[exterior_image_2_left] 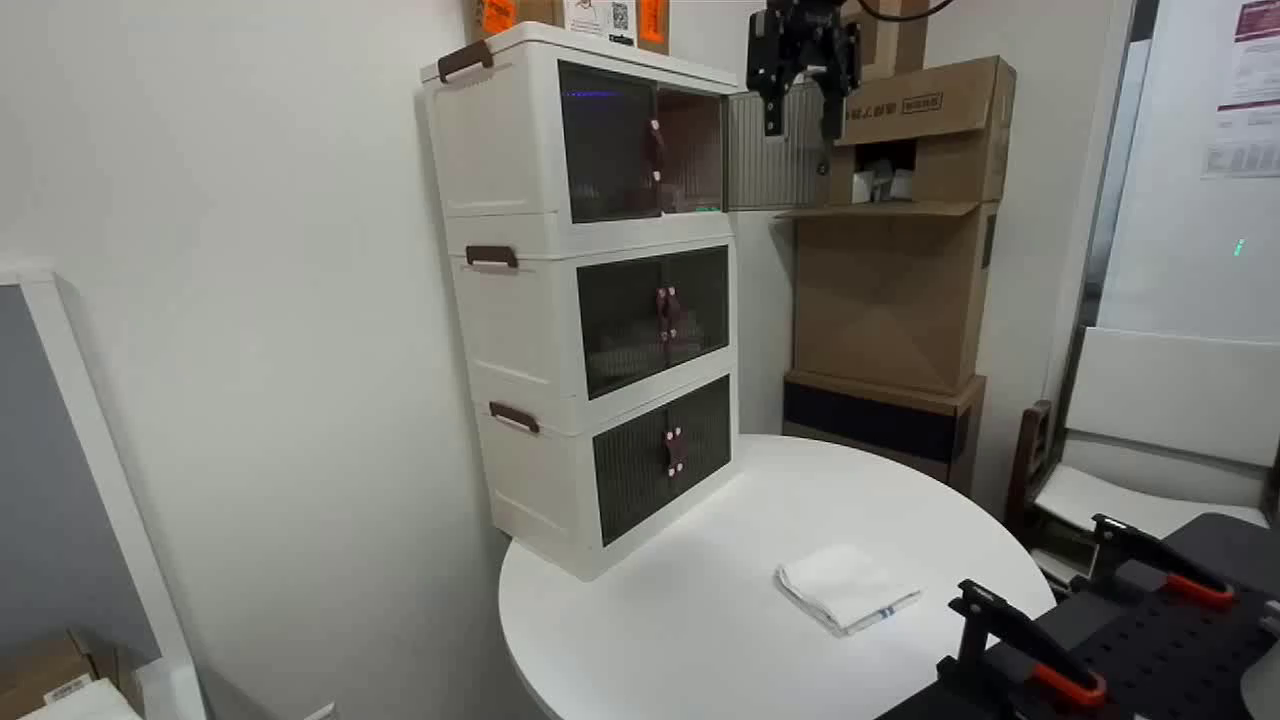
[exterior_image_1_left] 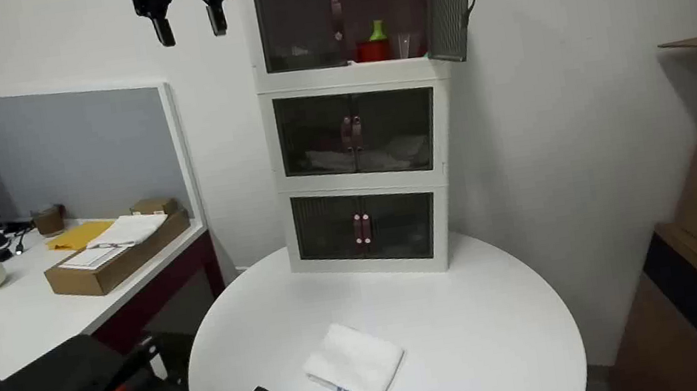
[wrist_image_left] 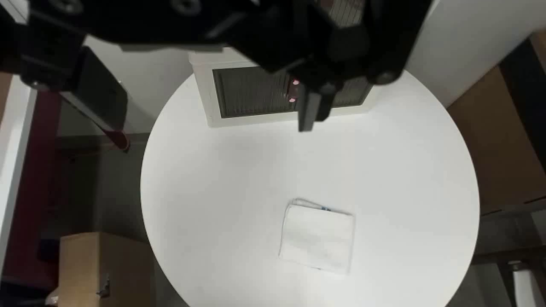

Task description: Remove the jar from the first top cabinet

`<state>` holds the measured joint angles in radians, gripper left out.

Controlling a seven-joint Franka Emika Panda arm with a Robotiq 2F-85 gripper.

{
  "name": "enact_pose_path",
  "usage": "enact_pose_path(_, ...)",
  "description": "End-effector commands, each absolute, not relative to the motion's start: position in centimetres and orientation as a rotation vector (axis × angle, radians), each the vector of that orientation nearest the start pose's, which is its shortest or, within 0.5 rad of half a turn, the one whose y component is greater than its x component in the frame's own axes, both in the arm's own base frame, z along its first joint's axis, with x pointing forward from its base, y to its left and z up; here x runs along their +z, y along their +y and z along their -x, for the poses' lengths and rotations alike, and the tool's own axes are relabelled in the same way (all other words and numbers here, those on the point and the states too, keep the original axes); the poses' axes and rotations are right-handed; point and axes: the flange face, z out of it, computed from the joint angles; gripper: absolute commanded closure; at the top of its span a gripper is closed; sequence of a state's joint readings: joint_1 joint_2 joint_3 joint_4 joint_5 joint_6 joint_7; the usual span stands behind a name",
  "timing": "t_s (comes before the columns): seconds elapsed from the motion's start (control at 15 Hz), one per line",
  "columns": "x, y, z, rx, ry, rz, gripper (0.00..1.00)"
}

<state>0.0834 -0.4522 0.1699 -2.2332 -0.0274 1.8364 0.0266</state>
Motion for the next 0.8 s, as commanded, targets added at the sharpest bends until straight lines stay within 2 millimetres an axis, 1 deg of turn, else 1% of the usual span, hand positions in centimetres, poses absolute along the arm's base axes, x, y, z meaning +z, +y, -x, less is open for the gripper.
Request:
enact_pose_path(0.0,55.0,11.3,-40.9,-0.101,-0.352,3.214,0.00)
enact_pose_path(0.13,55.6,11.5,-40.9,-0.323,-0.356,3.179,0.00)
enact_pose_path(0.27,55.6,10.7,-41.9,-0.493,-0.296,3.106,0.00)
enact_pose_path(0.4,54.6,8.0,-43.2,-0.598,-0.184,3.043,0.00)
enact_pose_path(0.67,51.6,0.5,-44.7,-0.742,0.070,2.896,0.00)
enact_pose_path(0.73,51.2,-1.4,-45.0,-0.792,0.131,2.857,0.00)
